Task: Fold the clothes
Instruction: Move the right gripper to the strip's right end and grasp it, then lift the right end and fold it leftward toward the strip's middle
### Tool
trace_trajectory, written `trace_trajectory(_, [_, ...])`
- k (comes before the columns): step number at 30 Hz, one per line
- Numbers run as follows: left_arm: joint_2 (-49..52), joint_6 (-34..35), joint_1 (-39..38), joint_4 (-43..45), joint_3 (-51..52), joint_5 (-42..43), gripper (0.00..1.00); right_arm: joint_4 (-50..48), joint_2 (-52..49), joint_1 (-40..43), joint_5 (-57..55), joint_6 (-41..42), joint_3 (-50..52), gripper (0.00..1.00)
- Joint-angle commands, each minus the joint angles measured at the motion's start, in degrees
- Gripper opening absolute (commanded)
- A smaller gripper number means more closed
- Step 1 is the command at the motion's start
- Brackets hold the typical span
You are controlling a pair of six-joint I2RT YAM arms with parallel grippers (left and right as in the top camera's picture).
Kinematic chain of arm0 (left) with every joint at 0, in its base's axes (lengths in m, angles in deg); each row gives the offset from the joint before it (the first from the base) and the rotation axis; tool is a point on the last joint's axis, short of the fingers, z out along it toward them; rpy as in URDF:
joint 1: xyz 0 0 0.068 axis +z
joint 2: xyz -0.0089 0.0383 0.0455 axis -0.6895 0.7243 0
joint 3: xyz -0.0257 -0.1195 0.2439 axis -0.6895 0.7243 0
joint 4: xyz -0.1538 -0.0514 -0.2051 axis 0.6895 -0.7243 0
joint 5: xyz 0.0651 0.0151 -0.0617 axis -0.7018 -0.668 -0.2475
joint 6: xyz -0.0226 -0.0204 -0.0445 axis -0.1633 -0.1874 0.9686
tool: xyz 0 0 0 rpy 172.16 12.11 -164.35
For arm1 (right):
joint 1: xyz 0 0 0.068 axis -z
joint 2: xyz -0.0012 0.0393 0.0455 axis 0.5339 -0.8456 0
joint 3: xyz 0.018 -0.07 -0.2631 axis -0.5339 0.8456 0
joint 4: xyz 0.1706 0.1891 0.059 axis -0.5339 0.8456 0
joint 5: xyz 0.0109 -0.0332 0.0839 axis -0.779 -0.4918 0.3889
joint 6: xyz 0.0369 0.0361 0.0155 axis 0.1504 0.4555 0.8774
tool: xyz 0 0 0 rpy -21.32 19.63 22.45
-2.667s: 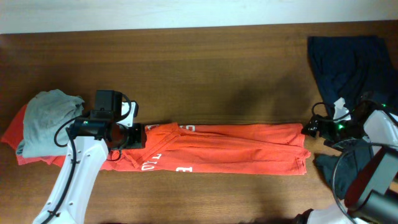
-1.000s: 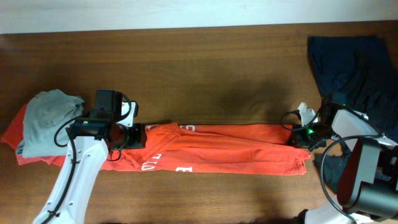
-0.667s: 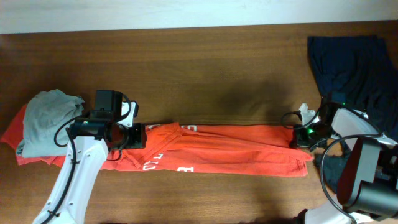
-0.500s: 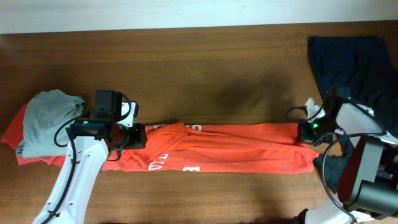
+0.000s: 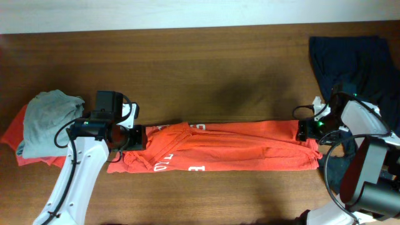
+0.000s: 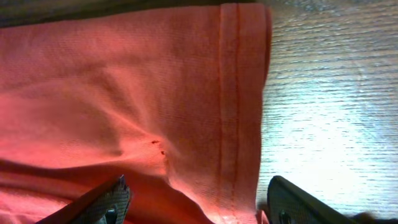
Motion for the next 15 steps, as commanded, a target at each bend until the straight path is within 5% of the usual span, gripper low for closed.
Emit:
trace_trajectory(1, [-0.24, 0.52, 0.24, -0.20, 0.07, -0.44, 0.56, 1.03, -0.17, 3.34, 7.87, -6.78, -0.63, 0.77])
trace_trajectory(5, [-0.24, 0.52, 0.24, -0.17, 0.07, -0.44, 0.56, 1.42, -0.28, 9.94, 14.49, -10.82, -0.63, 0.87])
trace_trajectory(15, [-0.24, 0.52, 0.24, -0.33, 0.07, -0.44, 0.56, 1.53, -11.58, 12.55, 23.54, -15.02, -0.63, 0.84])
